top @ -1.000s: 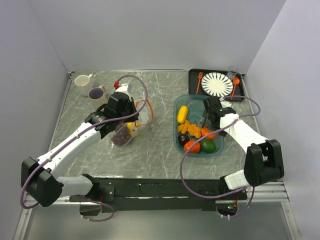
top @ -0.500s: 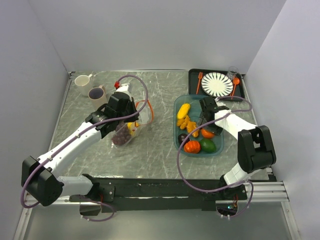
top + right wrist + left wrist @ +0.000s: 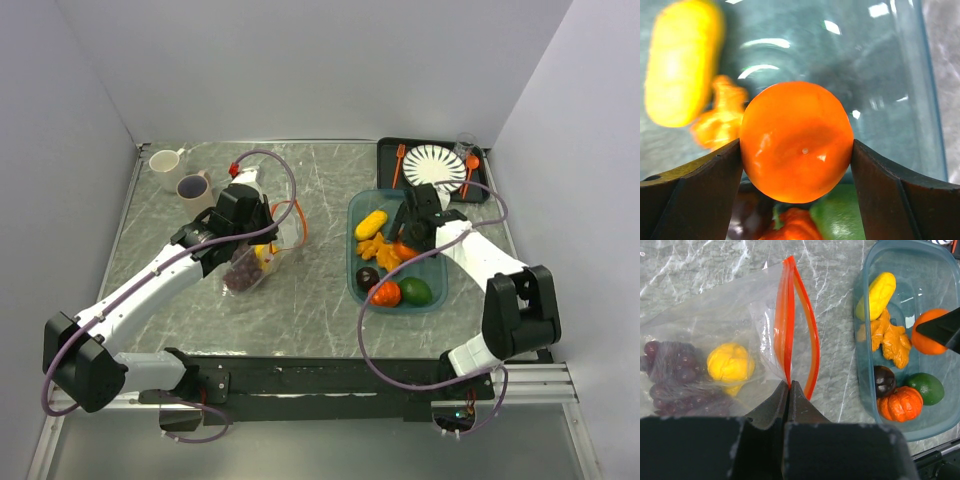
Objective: Place the food in the zip-top bag and seal the zipper
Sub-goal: Pick up the fake fruit from the bin, then place the fake fruit in the zipper food storage bag.
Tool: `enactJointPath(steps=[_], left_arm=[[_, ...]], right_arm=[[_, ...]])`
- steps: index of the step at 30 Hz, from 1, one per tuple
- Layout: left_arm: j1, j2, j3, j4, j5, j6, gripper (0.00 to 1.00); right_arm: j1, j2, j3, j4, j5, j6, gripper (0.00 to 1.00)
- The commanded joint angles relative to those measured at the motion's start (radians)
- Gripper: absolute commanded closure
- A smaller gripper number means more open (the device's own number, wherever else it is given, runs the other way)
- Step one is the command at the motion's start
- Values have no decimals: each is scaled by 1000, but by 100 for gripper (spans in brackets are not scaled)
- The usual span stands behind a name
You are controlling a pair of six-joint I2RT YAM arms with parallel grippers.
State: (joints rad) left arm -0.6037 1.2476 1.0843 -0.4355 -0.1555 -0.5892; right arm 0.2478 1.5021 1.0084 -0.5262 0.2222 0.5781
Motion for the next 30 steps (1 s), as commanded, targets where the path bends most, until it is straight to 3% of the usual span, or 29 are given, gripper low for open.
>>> enactJointPath(steps=[1, 15, 30], left_arm=[[-4, 4, 45, 9, -4, 17, 99], [-4, 7, 43, 20, 31, 17, 99], [-4, -7, 25, 50, 119, 3, 99]], right_arm=[[-4, -65, 10, 80, -87, -27, 43], [53, -152, 22, 261, -474, 26, 46], [293, 102, 194, 512, -701, 230, 46]])
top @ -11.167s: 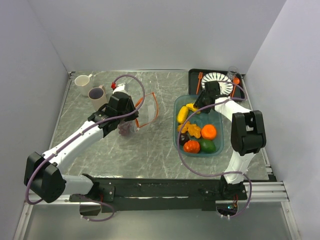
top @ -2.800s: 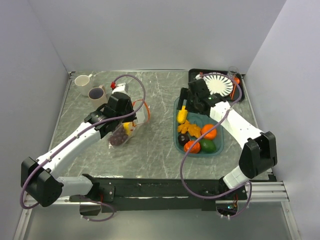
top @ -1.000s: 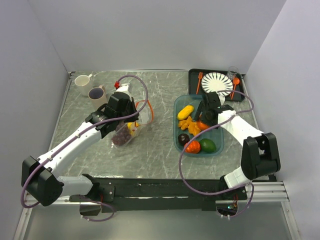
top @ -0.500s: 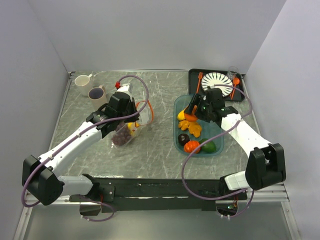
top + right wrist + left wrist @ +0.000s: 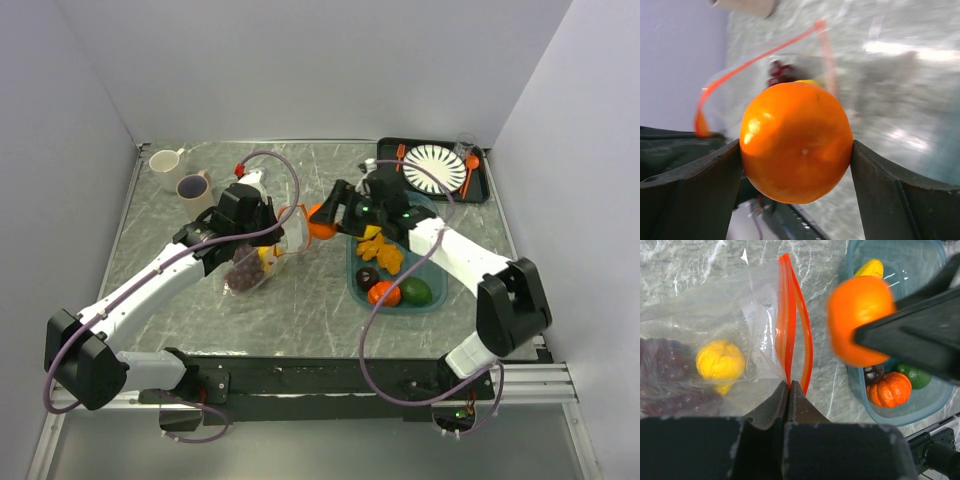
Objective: Place the food in the zip-top bag and seal the zipper
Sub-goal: Place the fake fruit in the zipper food storage bag.
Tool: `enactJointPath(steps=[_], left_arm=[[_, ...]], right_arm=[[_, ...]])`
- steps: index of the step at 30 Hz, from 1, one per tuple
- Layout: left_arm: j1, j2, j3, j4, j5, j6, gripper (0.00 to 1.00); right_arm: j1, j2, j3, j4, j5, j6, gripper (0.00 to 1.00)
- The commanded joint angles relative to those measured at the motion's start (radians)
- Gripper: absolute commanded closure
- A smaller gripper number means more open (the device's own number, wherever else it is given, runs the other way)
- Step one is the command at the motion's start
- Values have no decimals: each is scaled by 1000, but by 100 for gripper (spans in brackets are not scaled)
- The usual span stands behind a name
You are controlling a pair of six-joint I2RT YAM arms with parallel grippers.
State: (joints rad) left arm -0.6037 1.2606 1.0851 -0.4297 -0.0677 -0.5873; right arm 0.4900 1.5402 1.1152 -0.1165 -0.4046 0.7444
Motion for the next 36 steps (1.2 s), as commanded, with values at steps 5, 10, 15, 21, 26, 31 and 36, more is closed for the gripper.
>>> enactJointPath(steps=[5, 10, 15, 21, 26, 31, 36], left_arm=[[-4, -33, 16, 49, 39, -3, 99], [-4, -53, 24, 39, 20, -3, 99], [-4, -95, 22, 39, -4, -17, 99], [-4, -119, 21, 25, -67, -23, 99], [-4, -122, 15, 11, -93, -23, 99], [-4, -121, 10, 8, -103, -26, 99], [-4, -122, 9, 3, -110, -29, 99]], right_arm=[[107, 133, 169, 66, -59, 55, 44], [133, 178, 202, 40, -60, 46, 43], [153, 193, 253, -37, -39, -19, 35], [179, 210, 317, -124, -2, -66, 23], [185, 189, 324, -160, 59, -92, 14], [183, 169, 348, -213, 81, -131, 10], [182, 123, 322, -236, 145, -146, 0]])
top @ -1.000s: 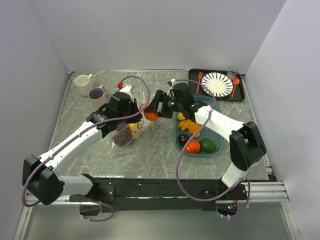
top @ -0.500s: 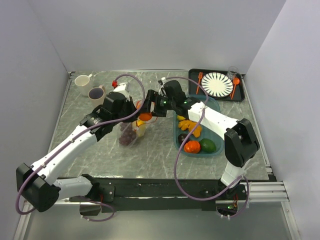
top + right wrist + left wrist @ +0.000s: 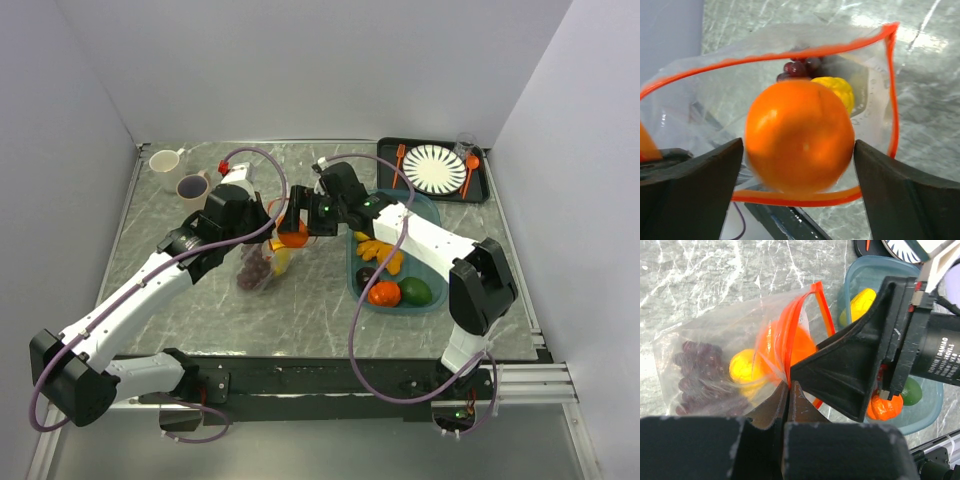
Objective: Place the food in the zip-top bag and seal the zipper
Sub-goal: Place the fake fruit in the zipper food storage bag.
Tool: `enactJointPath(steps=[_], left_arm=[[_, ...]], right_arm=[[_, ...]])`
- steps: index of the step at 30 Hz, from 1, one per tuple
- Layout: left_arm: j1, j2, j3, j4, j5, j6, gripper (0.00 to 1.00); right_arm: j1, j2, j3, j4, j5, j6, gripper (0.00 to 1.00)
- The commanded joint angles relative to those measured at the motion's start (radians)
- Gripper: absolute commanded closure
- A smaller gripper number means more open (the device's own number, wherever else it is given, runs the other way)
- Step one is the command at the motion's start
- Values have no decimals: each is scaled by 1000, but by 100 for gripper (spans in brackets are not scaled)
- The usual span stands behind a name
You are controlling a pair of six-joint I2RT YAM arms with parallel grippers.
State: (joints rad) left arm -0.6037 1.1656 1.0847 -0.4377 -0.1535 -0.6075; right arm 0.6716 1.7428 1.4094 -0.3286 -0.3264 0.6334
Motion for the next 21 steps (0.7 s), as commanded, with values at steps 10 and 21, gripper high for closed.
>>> enactJointPath(steps=[10, 21], left_arm=[[-4, -37, 11, 2, -40, -11, 99], [-4, -40, 9, -1, -47, -8, 99]], right_arm=[[-15, -184, -36, -75, 261, -40, 0], [-20, -3, 60, -211, 222, -28, 31]])
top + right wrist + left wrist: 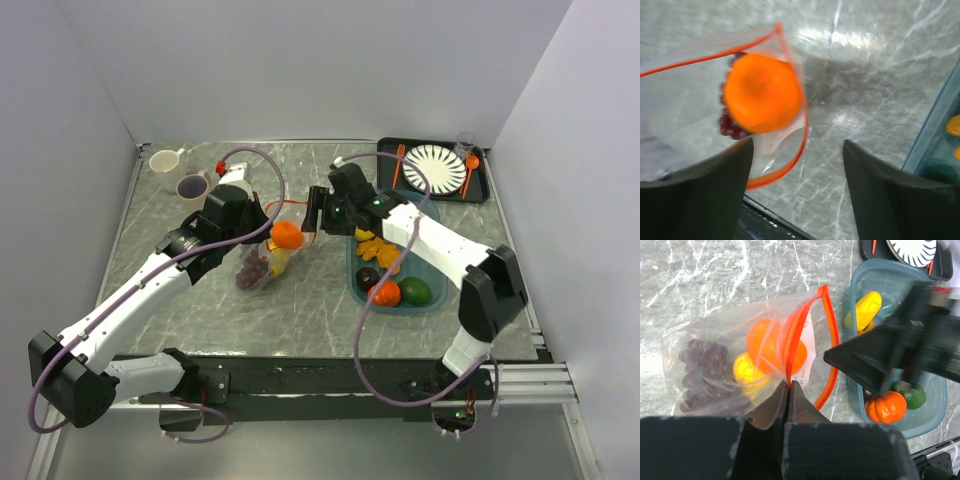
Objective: Place the food in the zip-top bag and seal the zipper
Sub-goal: Place the fake fruit in the zipper food storage bag, then adjust the zipper food storage bag at the center of the board.
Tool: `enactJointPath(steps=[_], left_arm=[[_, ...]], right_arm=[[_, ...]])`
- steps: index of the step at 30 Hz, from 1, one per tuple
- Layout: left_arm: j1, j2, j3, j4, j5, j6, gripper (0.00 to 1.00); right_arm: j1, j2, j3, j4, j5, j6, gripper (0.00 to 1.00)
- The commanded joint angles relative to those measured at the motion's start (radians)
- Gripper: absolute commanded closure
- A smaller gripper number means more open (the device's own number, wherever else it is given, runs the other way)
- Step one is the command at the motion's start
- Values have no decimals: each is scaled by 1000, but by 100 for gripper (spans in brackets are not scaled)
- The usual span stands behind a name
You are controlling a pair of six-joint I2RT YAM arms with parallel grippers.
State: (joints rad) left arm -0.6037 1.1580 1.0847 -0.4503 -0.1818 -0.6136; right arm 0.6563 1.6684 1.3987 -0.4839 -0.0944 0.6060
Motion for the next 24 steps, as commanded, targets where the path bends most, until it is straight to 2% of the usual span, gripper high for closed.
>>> enactJointPath(steps=[1, 2, 4, 5, 8, 10, 14, 16, 19, 24], left_arm=[[-4, -35, 9, 12, -22, -3, 99], [-4, -37, 4, 10, -25, -3, 99], [-4, -40, 0, 13, -34, -3, 99], [-4, -40, -5, 12, -42, -6, 99], [-4, -47, -8, -19, -134, -24, 99], [10, -79, -12, -48, -243, -49, 99], [120, -142, -26, -92, -278, -74, 99], [157, -179, -23, -117, -341, -83, 99], [180, -216, 4, -157, -401, -89, 99], [199, -253, 30, -200, -462, -89, 99]], right_arm=[[-4, 80, 80, -55, -16, 1, 35], [-4, 85, 82, -48, -48, -2, 47], [-3, 91, 89, -30, -73, -15, 59], [-3, 88, 100, -21, -83, -18, 78], [12, 60, 129, 40, -131, -43, 99], [43, 71, 223, 44, -235, -90, 99], [140, 175, 509, -80, -295, -190, 98], [186, 232, 627, -104, -323, -221, 96], [194, 283, 687, -96, -329, -178, 94], [181, 314, 680, -113, -303, -163, 93]])
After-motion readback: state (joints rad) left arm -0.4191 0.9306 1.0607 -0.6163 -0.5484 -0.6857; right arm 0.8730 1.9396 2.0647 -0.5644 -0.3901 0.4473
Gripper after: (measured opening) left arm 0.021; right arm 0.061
